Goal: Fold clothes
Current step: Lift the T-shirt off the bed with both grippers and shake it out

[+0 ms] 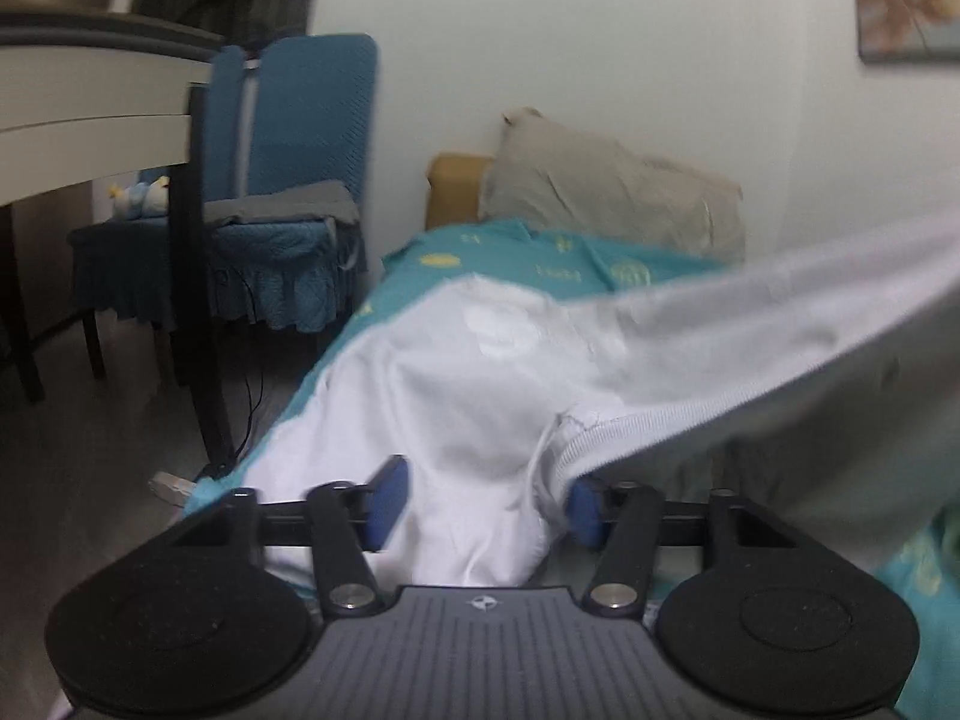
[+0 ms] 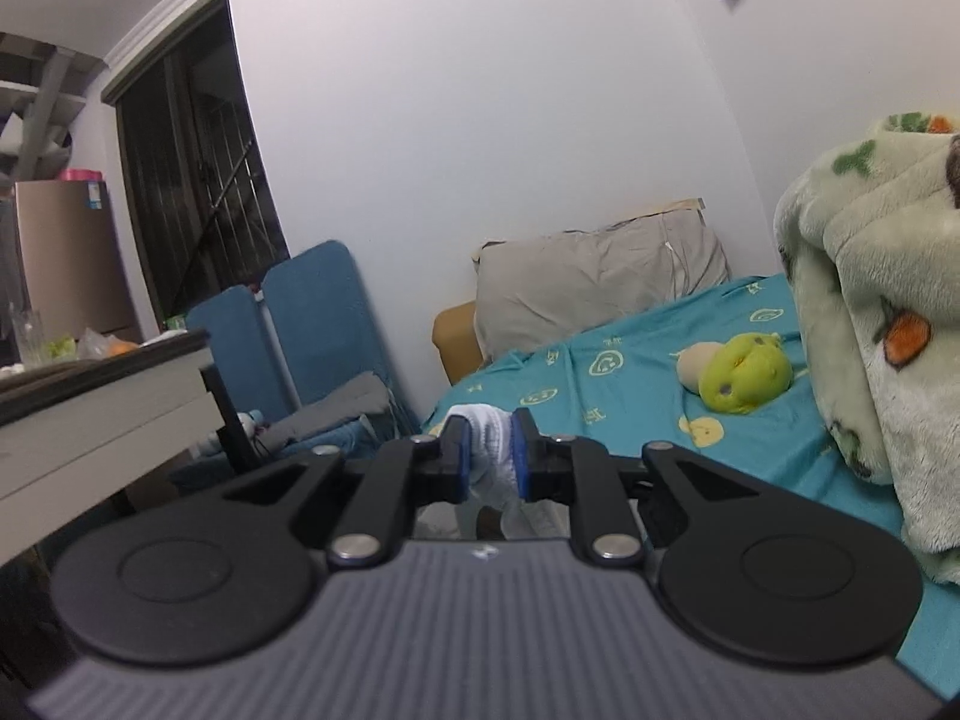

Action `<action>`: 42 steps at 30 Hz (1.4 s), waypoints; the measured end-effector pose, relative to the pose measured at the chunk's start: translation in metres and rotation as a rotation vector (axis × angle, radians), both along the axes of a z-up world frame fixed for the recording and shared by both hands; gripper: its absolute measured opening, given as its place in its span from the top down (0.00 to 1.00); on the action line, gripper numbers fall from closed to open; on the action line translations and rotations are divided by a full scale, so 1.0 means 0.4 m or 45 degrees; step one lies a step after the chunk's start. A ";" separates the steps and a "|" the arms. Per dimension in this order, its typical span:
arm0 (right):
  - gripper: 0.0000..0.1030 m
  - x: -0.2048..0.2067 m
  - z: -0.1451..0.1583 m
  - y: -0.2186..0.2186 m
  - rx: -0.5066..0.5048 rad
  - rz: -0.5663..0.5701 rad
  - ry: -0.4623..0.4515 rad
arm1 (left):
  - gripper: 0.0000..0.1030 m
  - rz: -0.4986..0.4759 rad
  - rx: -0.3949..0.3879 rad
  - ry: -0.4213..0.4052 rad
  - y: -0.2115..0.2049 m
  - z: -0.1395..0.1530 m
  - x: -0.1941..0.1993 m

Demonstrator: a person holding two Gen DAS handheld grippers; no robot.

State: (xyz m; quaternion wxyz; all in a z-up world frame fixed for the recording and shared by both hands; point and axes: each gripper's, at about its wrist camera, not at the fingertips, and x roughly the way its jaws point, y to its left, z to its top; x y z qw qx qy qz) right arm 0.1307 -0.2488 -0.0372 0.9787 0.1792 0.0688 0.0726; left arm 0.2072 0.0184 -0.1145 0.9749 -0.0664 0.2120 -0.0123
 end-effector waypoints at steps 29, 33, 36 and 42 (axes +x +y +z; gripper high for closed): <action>0.31 0.107 -0.153 0.124 -0.316 0.288 0.554 | 0.97 -0.095 -0.294 -0.234 0.050 0.213 -0.151; 0.31 0.119 -0.180 0.169 -0.510 0.153 0.570 | 0.97 -0.084 -0.292 -0.244 0.052 0.216 -0.154; 0.31 0.146 -0.206 0.122 -0.500 -0.128 0.650 | 0.97 -0.060 -0.263 -0.201 0.045 0.207 -0.147; 0.91 0.139 -0.184 -0.009 -0.086 -0.221 0.596 | 0.96 -0.118 -0.135 0.084 0.006 0.117 -0.086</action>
